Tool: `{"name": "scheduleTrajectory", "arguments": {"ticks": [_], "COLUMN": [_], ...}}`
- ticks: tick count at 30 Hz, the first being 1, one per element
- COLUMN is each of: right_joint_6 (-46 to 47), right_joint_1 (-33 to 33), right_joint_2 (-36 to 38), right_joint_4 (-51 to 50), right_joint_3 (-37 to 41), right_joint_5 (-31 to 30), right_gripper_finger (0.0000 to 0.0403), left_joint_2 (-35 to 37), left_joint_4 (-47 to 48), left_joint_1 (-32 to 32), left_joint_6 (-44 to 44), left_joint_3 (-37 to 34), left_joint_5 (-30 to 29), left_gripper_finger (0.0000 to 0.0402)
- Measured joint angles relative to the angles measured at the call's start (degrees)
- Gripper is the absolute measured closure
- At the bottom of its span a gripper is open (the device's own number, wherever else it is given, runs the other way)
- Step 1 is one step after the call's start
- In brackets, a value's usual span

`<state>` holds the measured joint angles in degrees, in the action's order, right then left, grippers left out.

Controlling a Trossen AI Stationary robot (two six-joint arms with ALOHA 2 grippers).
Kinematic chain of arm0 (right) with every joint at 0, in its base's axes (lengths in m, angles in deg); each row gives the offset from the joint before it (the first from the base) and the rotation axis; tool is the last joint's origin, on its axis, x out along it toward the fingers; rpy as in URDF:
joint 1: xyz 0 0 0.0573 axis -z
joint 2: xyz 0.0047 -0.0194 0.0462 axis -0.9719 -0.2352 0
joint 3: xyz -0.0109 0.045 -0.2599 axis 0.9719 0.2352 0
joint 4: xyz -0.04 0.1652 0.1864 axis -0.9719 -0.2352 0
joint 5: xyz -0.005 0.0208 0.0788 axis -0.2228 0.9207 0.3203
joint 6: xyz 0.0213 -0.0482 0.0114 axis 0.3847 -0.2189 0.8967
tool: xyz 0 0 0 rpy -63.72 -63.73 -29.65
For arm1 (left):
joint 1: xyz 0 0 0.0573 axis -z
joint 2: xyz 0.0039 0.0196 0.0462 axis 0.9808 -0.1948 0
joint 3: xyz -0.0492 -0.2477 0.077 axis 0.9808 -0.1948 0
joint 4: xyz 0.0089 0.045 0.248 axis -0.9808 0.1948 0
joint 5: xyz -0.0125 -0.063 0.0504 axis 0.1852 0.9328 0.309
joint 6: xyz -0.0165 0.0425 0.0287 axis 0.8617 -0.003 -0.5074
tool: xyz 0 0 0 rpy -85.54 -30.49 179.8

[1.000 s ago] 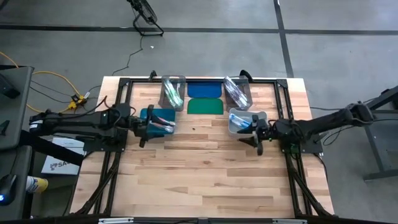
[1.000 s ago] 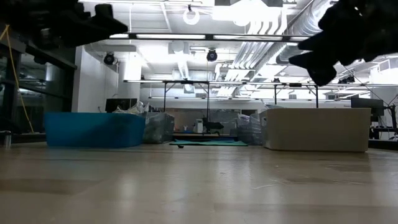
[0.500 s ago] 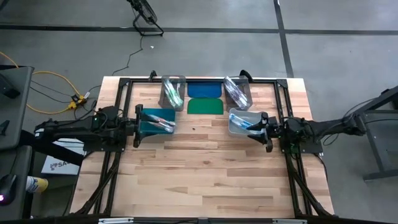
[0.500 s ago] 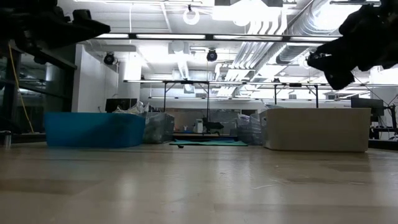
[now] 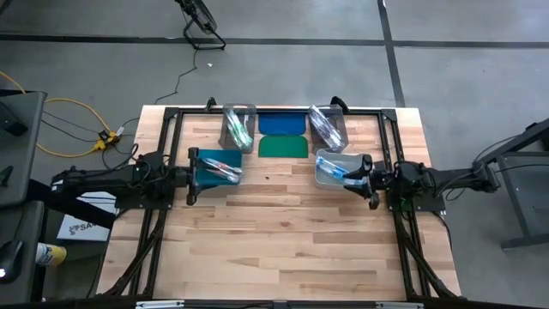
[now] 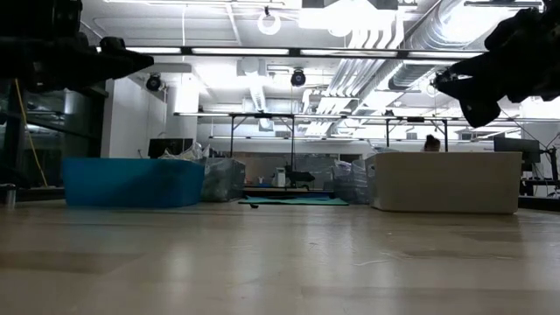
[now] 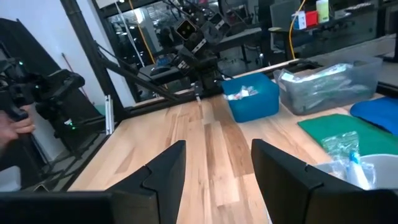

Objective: Pick & Place Toothbrushes
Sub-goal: Return to Home Position

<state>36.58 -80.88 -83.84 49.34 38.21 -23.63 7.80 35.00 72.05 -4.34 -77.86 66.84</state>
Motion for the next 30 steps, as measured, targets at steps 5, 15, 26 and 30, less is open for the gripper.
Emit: {"name": "scheduleTrajectory", "arguments": {"ticks": [5,15,26,30], "right_joint_6": [0.49,3.45,5.88,5.83], "right_joint_1": [4.15,9.89,9.85,9.85], "right_joint_2": [0.38,0.27,0.25,0.25], "right_joint_4": [-0.73,-1.21,-1.26,-1.16], "right_joint_3": [0.02,0.04,0.07,0.07], "right_joint_5": [2.81,5.8,5.29,5.25], "right_gripper_finger": [0.0227,0.0227,0.0227,0.0227], "left_joint_2": [1.19,1.31,2.27,2.14], "left_joint_4": [-0.33,3.11,4.33,6.22], "left_joint_1": [0.0,-0.02,-0.02,-0.02], "left_joint_6": [4.61,7.27,9.56,9.14], "left_joint_3": [-0.64,-2.1,-3.99,-3.71], "left_joint_5": [-0.68,-9.31,-15.65,-14.79], "left_gripper_finger": [0.0165,0.0165,0.0165,0.0165]}}
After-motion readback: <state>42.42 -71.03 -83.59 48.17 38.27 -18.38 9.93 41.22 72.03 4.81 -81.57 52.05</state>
